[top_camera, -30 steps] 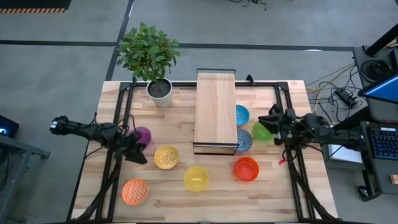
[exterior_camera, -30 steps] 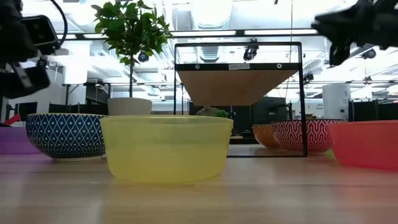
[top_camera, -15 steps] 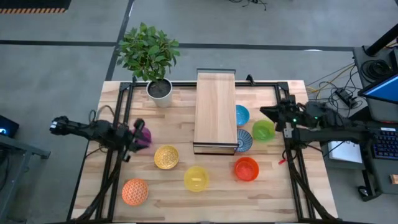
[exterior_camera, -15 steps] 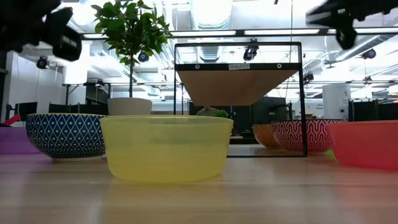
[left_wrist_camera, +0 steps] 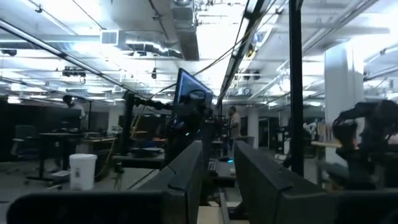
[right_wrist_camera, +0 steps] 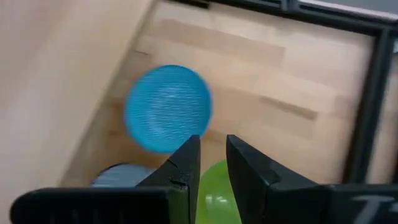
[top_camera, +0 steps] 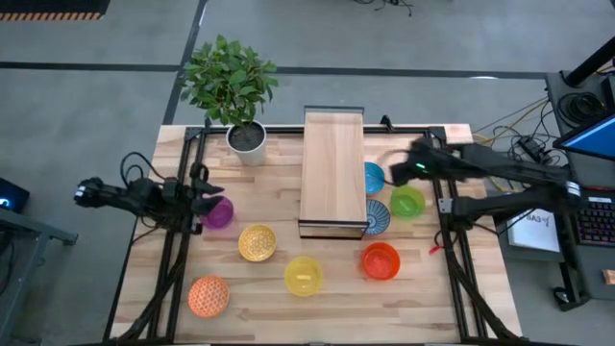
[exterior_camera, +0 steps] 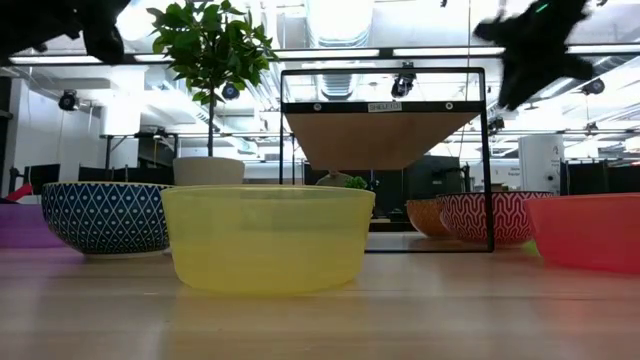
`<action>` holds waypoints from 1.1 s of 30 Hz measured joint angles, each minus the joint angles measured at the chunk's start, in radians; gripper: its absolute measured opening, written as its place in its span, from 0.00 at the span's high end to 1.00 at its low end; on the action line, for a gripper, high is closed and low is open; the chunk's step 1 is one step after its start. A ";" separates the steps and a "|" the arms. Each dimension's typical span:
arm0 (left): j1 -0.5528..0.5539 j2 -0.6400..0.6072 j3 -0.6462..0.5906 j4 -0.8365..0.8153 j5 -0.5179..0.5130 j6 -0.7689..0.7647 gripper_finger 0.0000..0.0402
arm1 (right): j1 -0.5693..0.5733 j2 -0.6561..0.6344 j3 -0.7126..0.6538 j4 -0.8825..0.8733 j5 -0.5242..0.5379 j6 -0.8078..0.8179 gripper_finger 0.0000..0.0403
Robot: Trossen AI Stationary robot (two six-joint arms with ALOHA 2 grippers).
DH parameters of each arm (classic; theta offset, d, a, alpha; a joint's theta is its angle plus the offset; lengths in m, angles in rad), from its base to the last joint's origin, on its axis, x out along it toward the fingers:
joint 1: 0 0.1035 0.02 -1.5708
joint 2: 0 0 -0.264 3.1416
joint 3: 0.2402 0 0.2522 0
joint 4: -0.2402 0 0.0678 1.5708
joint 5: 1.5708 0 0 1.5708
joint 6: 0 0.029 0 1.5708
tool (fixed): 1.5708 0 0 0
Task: Place and stack bowls onto a shelf
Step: Put the blue patterned bowl on the shelf
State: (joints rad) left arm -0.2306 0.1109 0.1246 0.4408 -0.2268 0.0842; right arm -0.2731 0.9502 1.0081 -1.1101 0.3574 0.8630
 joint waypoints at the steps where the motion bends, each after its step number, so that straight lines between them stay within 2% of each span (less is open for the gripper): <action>1: 0.000 0.018 0.013 -0.006 0.000 0.007 0.81 | -0.036 0.032 0.014 0.003 -0.009 -0.040 0.83; 5: 0.000 0.115 0.058 -0.019 0.000 0.012 0.81 | -0.187 0.136 0.056 0.062 -0.072 -0.231 0.83; 8: 0.000 0.188 0.098 -0.033 0.000 0.007 0.81 | -0.287 0.194 0.057 0.165 -0.165 -0.383 0.83; 12: 0.000 0.258 0.174 -0.133 -0.001 -0.022 0.81 | -0.353 0.227 0.028 0.326 -0.303 -0.517 0.83; 15: 0.000 0.296 0.244 -0.210 -0.002 -0.026 0.81 | -0.391 0.229 0.004 0.410 -0.332 -0.587 0.83; 23: 0.000 0.375 0.422 -0.400 -0.002 -0.055 0.81 | -0.408 0.156 -0.125 0.475 -0.375 -0.651 0.83; 26: -0.001 0.411 0.444 -0.416 0.027 -0.057 0.81 | -0.405 0.099 -0.210 0.555 -0.425 -0.631 0.83; 28: -0.002 0.435 0.448 -0.420 0.068 -0.041 0.81 | -0.406 0.061 -0.262 0.609 -0.424 -0.619 0.83; 33: -0.001 0.480 0.458 -0.422 0.078 -0.045 0.81 | -0.406 0.003 -0.340 0.651 -0.423 -0.571 0.83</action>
State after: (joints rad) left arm -0.2317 0.5913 0.5824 0.0191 -0.1490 0.0395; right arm -0.6787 0.9532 0.6677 -0.4590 -0.0653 0.2919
